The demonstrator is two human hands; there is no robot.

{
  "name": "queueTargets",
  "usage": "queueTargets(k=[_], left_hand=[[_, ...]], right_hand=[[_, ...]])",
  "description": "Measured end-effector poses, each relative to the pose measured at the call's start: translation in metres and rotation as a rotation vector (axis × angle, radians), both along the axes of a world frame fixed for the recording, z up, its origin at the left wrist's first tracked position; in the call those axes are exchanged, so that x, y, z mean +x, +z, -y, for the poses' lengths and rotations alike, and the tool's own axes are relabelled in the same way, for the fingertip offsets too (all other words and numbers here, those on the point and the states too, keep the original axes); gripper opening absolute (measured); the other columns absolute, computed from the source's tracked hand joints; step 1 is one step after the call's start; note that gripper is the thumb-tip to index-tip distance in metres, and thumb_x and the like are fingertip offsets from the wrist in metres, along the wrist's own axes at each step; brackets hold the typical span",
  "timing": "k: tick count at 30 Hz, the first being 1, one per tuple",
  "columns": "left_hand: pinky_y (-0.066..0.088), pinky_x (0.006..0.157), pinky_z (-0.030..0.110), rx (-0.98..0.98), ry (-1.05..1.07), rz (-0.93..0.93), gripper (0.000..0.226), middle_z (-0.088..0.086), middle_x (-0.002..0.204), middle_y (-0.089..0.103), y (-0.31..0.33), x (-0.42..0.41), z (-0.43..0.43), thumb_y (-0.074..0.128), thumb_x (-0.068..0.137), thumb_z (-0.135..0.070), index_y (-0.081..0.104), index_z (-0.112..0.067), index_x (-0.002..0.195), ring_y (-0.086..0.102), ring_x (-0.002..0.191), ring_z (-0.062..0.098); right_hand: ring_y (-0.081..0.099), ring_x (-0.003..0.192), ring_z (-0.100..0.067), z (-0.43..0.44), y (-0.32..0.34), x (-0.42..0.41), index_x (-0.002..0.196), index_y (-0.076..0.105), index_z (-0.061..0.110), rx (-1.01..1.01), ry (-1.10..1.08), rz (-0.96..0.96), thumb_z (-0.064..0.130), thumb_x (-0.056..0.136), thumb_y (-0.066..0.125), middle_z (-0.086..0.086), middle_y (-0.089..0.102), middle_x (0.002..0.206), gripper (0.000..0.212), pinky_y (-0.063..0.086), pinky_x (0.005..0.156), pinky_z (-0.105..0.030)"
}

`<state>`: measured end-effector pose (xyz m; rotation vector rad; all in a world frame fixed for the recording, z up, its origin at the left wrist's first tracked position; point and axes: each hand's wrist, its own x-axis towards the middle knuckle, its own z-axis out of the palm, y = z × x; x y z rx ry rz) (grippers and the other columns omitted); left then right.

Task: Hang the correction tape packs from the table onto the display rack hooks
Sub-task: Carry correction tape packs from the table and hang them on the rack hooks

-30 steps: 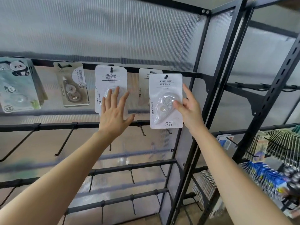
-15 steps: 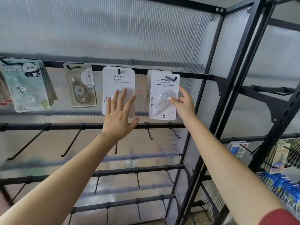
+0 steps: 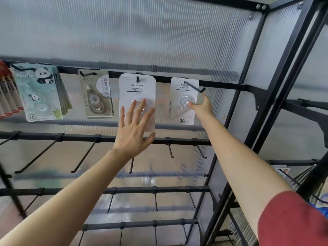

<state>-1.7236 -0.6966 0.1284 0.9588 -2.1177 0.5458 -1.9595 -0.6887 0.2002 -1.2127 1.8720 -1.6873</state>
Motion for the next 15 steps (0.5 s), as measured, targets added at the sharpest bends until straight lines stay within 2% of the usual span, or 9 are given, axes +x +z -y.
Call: queueTargets(k=[2, 5, 10, 15], left_hand=[[0.001, 0.114, 0.053, -0.002, 0.005, 0.005, 0.071, 0.015, 0.156, 0.019, 0.001, 0.001, 0.000, 0.035, 0.085, -0.054, 0.025, -0.021, 0.148, 0.005, 0.144, 0.032], [-0.001, 0.115, 0.052, 0.011, 0.004, 0.007, 0.071, 0.015, 0.157, 0.018, 0.001, 0.002, 0.000, 0.034, 0.086, -0.054, 0.024, -0.022, 0.148, 0.004, 0.144, 0.032], [0.002, 0.116, 0.054, 0.092, -0.012, 0.015, 0.072, 0.014, 0.159, 0.012, 0.001, 0.005, -0.003, 0.033, 0.086, -0.054, 0.021, -0.024, 0.150, 0.000, 0.146, 0.031], [-0.008, 0.116, 0.045, 0.141, -0.028, 0.035, 0.072, 0.012, 0.160, 0.004, -0.011, 0.014, -0.014, 0.050, 0.090, -0.045, 0.020, -0.023, 0.152, -0.004, 0.146, 0.030]], right_hand=[[0.030, 0.141, -0.028, 0.003, 0.001, -0.001, 0.152, 0.020, 0.012, 0.035, -0.022, -0.006, 0.017, 0.090, 0.066, -0.008, 0.026, 0.156, 0.078, 0.030, 0.112, -0.040], [0.033, 0.139, -0.029, 0.003, 0.001, -0.002, 0.151, 0.021, 0.009, 0.081, -0.050, -0.042, 0.022, 0.091, 0.065, -0.010, 0.028, 0.155, 0.075, 0.031, 0.109, -0.038], [0.041, 0.133, -0.028, -0.011, -0.005, 0.005, 0.150, 0.023, 0.010, 0.117, -0.098, -0.144, 0.028, 0.094, 0.060, -0.010, 0.033, 0.152, 0.069, 0.037, 0.092, -0.028], [0.037, 0.136, -0.028, -0.038, -0.023, 0.015, 0.151, 0.021, 0.013, 0.200, -0.143, -0.372, 0.030, 0.096, 0.057, -0.009, 0.033, 0.152, 0.068, 0.035, 0.106, -0.039]])
